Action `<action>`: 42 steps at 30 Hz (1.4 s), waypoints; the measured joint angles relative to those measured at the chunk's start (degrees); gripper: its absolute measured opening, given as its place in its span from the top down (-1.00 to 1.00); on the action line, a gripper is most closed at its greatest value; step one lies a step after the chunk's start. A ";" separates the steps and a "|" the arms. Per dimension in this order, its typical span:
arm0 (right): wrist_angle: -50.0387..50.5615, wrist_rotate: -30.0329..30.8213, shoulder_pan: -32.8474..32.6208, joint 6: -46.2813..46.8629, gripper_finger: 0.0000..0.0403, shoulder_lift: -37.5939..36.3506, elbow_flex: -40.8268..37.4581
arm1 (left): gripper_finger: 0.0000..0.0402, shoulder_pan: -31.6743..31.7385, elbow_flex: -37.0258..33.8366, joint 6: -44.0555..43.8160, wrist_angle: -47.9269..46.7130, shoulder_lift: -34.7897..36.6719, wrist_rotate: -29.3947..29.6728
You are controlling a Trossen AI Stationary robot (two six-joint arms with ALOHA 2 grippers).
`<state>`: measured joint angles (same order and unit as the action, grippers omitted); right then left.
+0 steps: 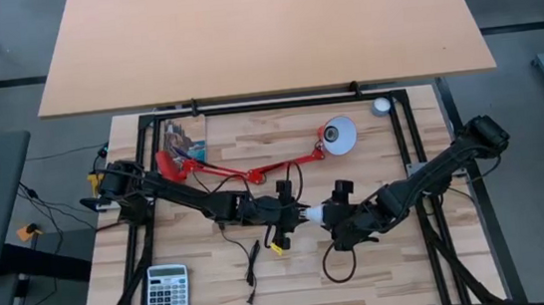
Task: Screw lightbulb
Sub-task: Insert the lightbulb in the lamp
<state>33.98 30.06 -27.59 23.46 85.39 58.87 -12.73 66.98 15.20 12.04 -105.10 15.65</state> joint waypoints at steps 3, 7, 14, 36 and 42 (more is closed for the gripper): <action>-0.02 0.00 0.00 0.08 -0.47 0.01 0.00 | 0.42 0.00 0.00 0.00 -0.01 0.00 -0.02; -0.04 0.02 0.00 0.28 -0.54 0.02 0.00 | 0.42 0.00 0.00 0.02 0.01 0.00 -0.06; 0.23 0.00 -1.05 0.46 -0.84 0.00 0.00 | 0.43 0.04 0.00 0.17 0.03 0.00 -0.94; 6.45 15.94 -17.12 19.87 -0.92 -4.44 -8.96 | 0.45 0.04 0.00 -3.52 4.34 0.07 -5.42; 6.88 25.86 -20.79 14.03 -0.95 -6.31 -7.90 | 0.50 0.56 0.00 -4.36 9.35 0.11 -10.88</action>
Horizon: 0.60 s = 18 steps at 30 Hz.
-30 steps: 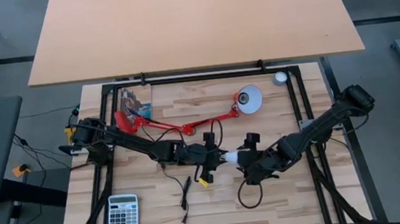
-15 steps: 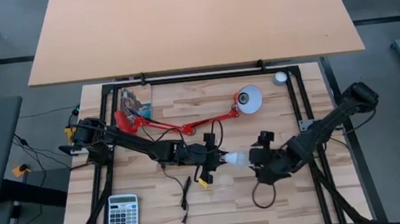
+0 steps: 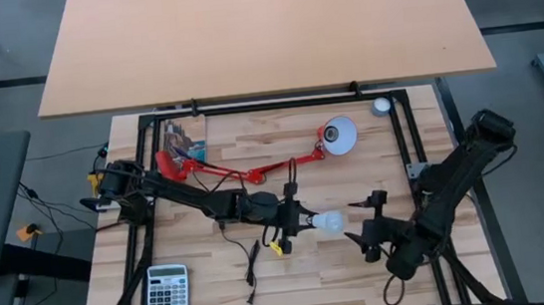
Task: Screw lightbulb
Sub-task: Insert the lightbulb in the lamp
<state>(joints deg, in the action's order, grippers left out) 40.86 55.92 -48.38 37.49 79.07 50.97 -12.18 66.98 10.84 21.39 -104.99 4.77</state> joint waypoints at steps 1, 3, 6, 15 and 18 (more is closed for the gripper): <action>-0.06 0.00 0.04 -1.23 -0.96 -0.87 0.60 | 0.50 0.12 0.00 -0.08 0.61 0.00 -0.30; -0.18 0.03 0.16 -3.68 -0.97 -2.28 1.91 | 0.50 0.35 0.00 -0.17 0.81 0.04 -0.54; -0.87 0.00 0.18 -11.10 -0.97 -3.48 3.71 | 0.50 0.74 0.00 -0.12 0.65 0.04 -1.71; -13.18 -2.13 3.13 -41.74 -0.95 -2.36 4.32 | 0.50 0.95 0.00 2.81 0.06 0.04 -9.88; -16.95 -2.30 3.17 -47.06 -0.95 -0.65 4.30 | 0.50 0.89 0.00 2.84 -0.01 0.04 -10.83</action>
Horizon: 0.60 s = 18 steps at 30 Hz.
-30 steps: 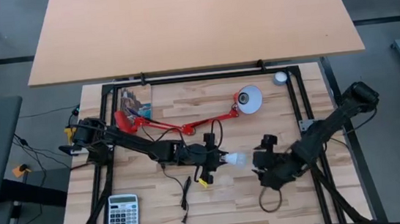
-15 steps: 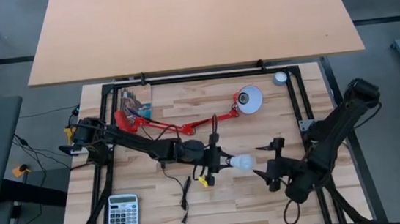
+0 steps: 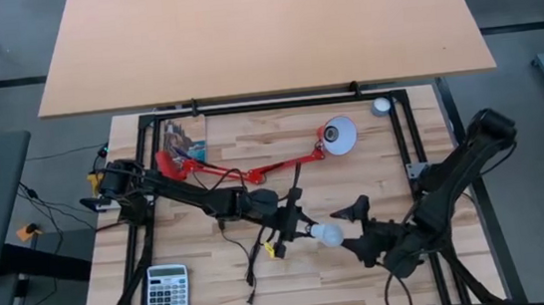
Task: Screw lightbulb
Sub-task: Insert the lightbulb in the lamp
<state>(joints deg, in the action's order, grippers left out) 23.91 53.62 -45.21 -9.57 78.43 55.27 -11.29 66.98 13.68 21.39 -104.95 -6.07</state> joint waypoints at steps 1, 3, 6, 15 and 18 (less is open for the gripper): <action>-1.39 0.03 0.00 -1.55 -0.95 0.48 0.00 | 0.50 0.01 0.00 0.02 -0.11 0.00 -0.15; -4.00 0.14 0.06 -4.14 -0.95 1.39 0.00 | 0.50 0.02 0.00 0.32 -0.13 0.00 -0.72; -7.26 0.29 0.66 -7.50 -0.95 2.51 0.00 | 0.50 0.04 0.00 0.60 -0.08 0.00 -1.30; -9.17 0.31 1.89 -9.87 -0.80 4.25 -0.01 | 0.50 0.28 0.00 -1.44 -0.11 0.00 -1.22; -9.21 0.35 1.90 -9.12 -0.73 4.22 -0.02 | 0.50 0.49 0.00 -2.52 -0.15 0.02 -1.14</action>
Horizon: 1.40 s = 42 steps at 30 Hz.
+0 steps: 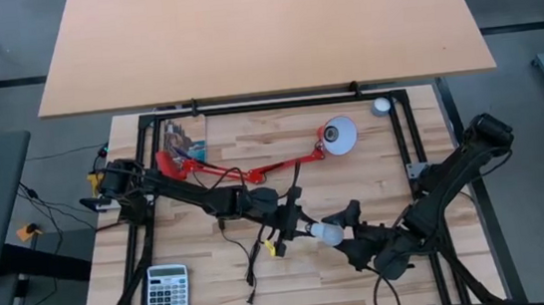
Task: Screw lightbulb
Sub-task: Insert the lightbulb in the lamp
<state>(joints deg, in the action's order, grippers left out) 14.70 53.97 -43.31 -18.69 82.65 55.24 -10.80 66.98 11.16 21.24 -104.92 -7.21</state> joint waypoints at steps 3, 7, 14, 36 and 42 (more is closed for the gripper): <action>0.00 -0.01 -0.02 0.12 -0.66 0.00 0.00 | 0.50 0.67 0.00 -1.46 -0.69 0.00 0.14; 0.36 0.17 0.01 1.71 -0.60 0.00 0.00 | 0.50 1.29 0.00 -2.36 -1.35 0.00 0.42; 4.48 0.22 0.35 7.03 -0.59 0.00 0.00 | 0.50 1.24 0.00 -1.97 -1.51 0.00 0.55; 4.79 -0.13 1.09 7.71 -0.54 0.00 0.00 | 0.50 1.13 0.00 -1.93 -1.19 0.00 0.21; 4.79 -0.18 1.09 7.71 -0.49 0.00 0.00 | 0.50 1.13 0.00 -1.93 -1.21 0.00 0.23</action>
<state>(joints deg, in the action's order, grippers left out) 19.49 53.80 -42.22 -10.98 82.65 55.24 -9.67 66.98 9.23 20.03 -104.92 -6.98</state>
